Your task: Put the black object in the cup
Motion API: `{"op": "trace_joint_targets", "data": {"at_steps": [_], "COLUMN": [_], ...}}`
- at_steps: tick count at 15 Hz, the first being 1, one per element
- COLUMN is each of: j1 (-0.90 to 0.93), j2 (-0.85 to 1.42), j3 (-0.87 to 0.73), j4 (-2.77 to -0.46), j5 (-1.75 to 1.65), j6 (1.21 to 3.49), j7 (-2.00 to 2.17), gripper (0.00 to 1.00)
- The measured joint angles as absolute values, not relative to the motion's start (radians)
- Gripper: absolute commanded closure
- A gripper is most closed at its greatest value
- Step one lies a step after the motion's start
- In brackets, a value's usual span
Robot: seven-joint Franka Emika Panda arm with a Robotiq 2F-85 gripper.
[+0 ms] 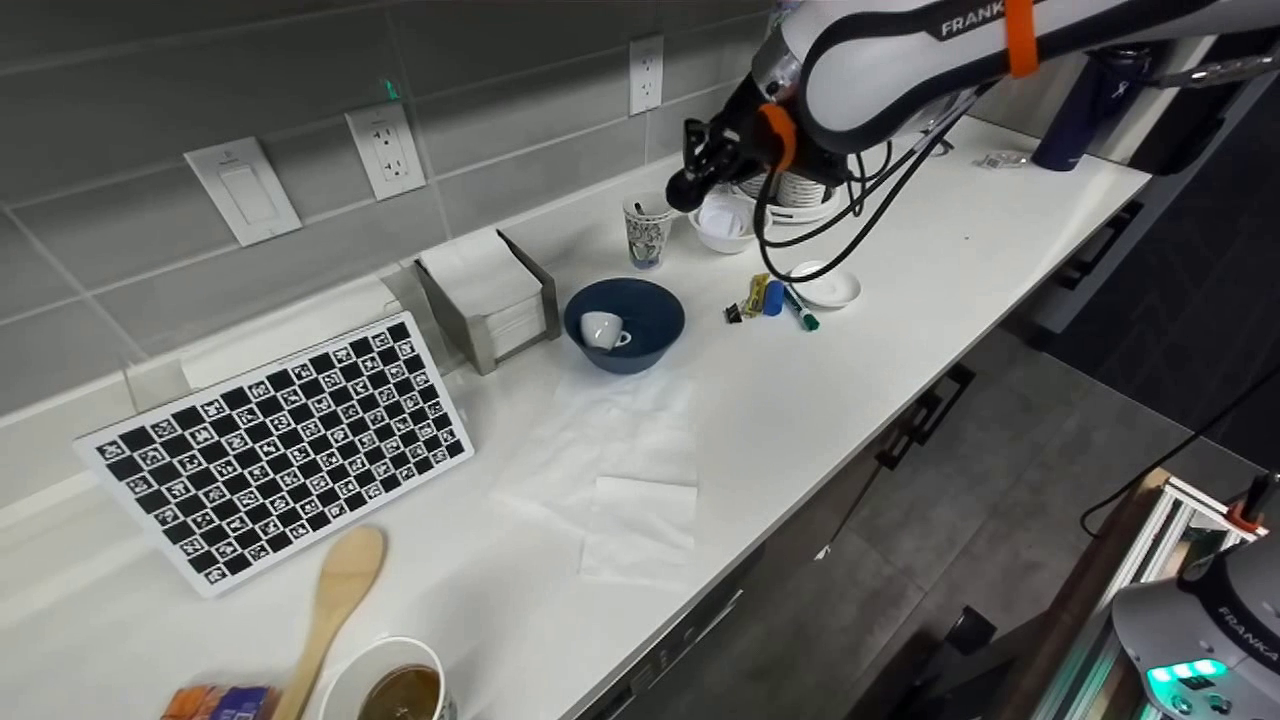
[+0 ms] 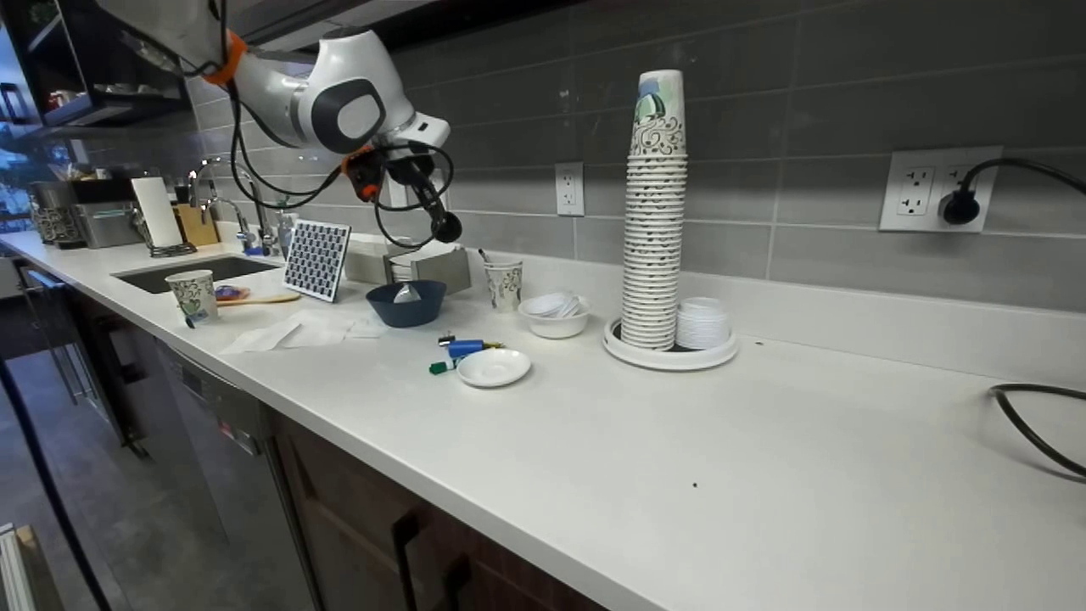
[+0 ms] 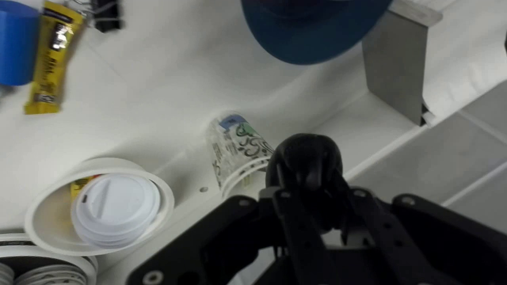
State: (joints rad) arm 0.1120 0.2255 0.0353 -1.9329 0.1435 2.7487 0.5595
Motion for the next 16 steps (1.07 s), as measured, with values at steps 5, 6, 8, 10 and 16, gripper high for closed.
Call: {"op": "trace_joint_targets", "data": {"at_steps": [5,6,8,10,16], "j1": [0.23,0.248,0.272,0.28,0.29], "j2": [0.362,0.388,0.439,0.481,0.578], "j3": [-0.112,-0.141,-0.176,-0.181,-0.207], "j4": [-1.772,-1.739,-1.676,-1.621,-1.492], "j5": [-0.122,-0.149,-0.169,-0.169,-0.169], "j6": [2.836,2.826,2.79,2.745,2.683], "j7": [0.826,0.859,0.891,0.896,0.928], "gripper": [0.94,0.94,0.94,0.94,0.51]}}
